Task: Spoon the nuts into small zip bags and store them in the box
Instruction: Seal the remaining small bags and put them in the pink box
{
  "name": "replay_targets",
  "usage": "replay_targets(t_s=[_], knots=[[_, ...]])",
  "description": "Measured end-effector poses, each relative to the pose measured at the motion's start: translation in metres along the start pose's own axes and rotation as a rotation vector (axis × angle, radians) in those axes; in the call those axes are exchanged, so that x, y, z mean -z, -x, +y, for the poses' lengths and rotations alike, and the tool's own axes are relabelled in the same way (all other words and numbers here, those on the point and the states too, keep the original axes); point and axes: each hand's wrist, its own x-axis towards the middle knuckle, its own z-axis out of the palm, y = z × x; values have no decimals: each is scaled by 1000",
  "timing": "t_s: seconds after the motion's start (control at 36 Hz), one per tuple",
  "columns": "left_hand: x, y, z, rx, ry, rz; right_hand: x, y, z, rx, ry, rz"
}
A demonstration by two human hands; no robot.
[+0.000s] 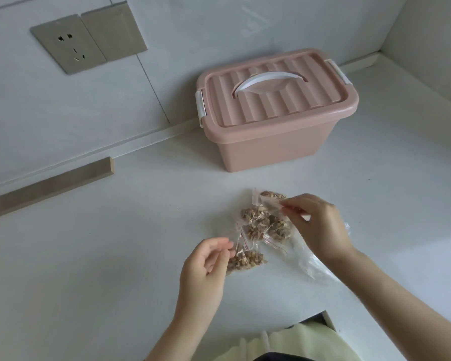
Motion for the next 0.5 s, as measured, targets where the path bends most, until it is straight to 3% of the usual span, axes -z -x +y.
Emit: replay_targets(t_s=[0.08,0.28,0.36,0.5], knots=[[6,-4,-2,5,-65,-23,-16,-13,16,-42,25,-64],[14,-23,-2,55,-157,-77,-39,-6,37,-43,91,-414],[13,-46,6,46,-206,-68,-21,-26,38,-63,53,-331],[-1,-115,39,-82,-420,-16,29,-103,50,-89,80,9]])
